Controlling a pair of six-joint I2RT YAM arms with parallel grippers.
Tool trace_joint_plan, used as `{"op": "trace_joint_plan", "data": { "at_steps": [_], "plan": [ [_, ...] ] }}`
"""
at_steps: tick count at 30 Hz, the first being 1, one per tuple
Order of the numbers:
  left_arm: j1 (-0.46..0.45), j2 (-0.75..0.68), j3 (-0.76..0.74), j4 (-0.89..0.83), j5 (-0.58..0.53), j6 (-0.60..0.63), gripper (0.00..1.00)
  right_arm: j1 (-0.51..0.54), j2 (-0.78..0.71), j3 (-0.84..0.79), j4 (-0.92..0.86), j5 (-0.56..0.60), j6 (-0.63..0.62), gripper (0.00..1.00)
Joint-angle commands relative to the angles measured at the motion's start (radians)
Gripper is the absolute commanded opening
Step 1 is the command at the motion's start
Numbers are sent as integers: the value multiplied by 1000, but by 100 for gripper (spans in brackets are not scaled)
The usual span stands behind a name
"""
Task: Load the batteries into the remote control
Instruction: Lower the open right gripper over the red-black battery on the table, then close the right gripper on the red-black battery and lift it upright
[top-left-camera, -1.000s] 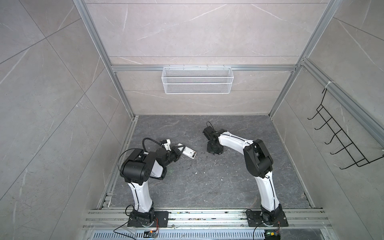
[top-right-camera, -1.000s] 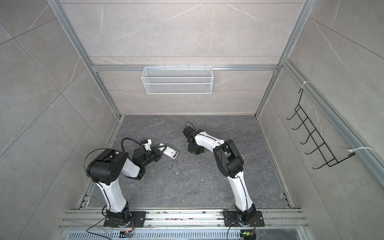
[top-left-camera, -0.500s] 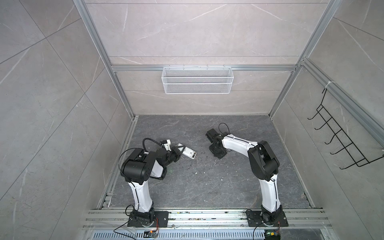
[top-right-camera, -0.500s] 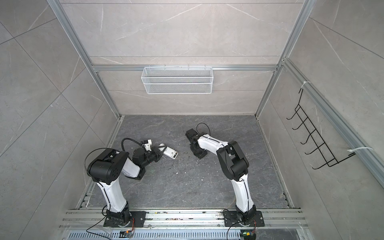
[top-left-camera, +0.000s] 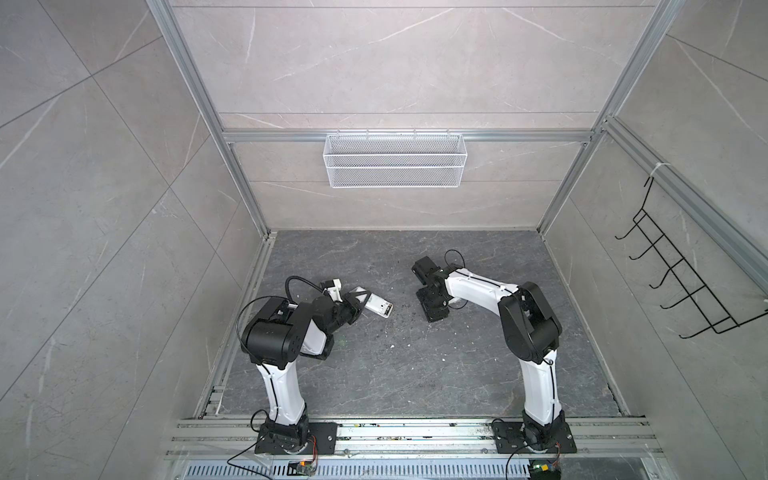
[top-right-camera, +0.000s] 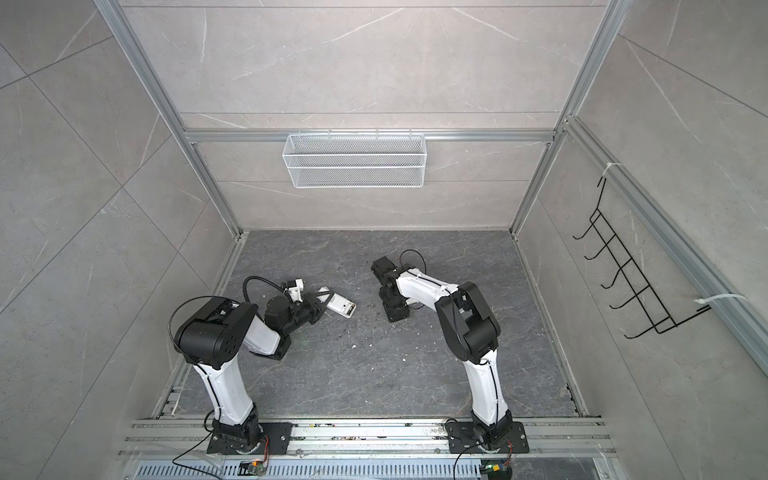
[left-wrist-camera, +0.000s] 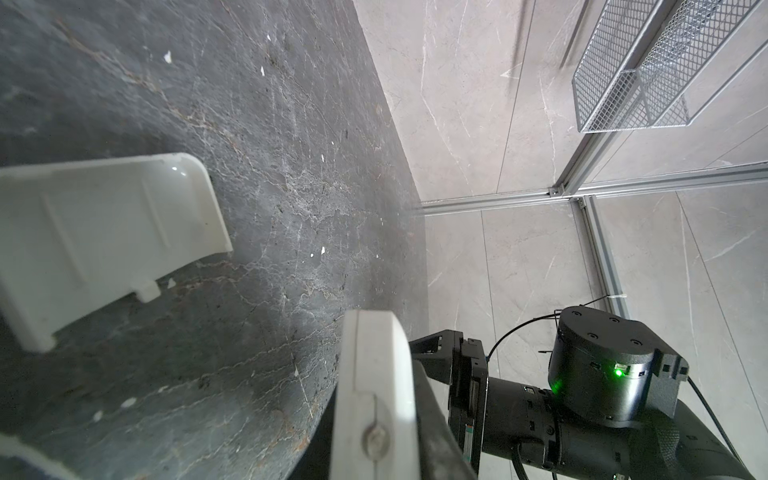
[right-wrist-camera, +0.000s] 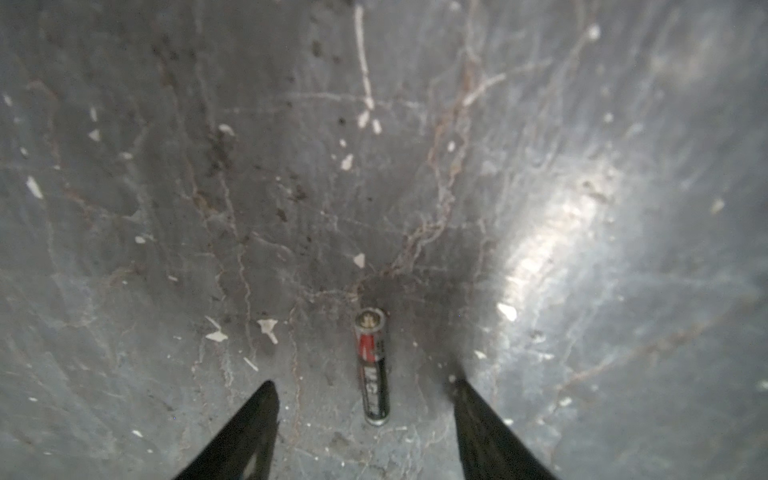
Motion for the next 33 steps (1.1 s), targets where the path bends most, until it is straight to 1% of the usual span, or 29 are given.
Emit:
{"op": "trace_joint_plan", "data": {
  "at_steps": [1,2,3,4,5,7,8,9,11,13,15,18,21,23,30,33],
  "plan": [
    [4,-10,19,73,11,8,0,17,-68,-91,-76,75,-89,81],
    [4,-12,19,73,11,10,0,22,-106,-99,-78,119,-132,82],
    [4,-11,19,73,11,11,0,24,-152,-107,-74,162,-202,82],
    [4,-10,18,73,11,11,0,26,-196,-115,-58,200,-311,82],
    [3,-10,19,74,11,12,0,26,-225,-116,-36,229,-433,82],
    [4,-12,19,74,11,14,0,23,-267,-102,8,257,-780,81],
    [4,-11,19,73,12,15,0,24,-275,-96,36,237,-983,80],
    [4,-10,18,73,8,16,0,24,-271,-90,36,197,-1159,78],
    [3,-6,21,73,9,11,0,26,-235,-52,-38,134,-1382,74],
    [4,-3,20,74,9,10,0,40,-193,-47,-85,135,-1520,71],
    [3,-2,21,72,12,9,0,61,-163,-61,-99,180,-1603,70],
    [3,-5,18,73,10,10,0,76,-130,-82,-88,238,-1671,69],
    [4,-10,16,73,13,14,0,75,-119,-106,-51,242,-1702,69],
    [4,-9,16,73,14,14,0,76,-111,-102,-44,235,-1717,67],
    [3,-16,15,73,14,17,0,74,-57,-58,-72,270,-1757,60],
    [3,-16,16,73,16,16,0,73,-30,-43,-77,264,-1763,59]
  ]
}}
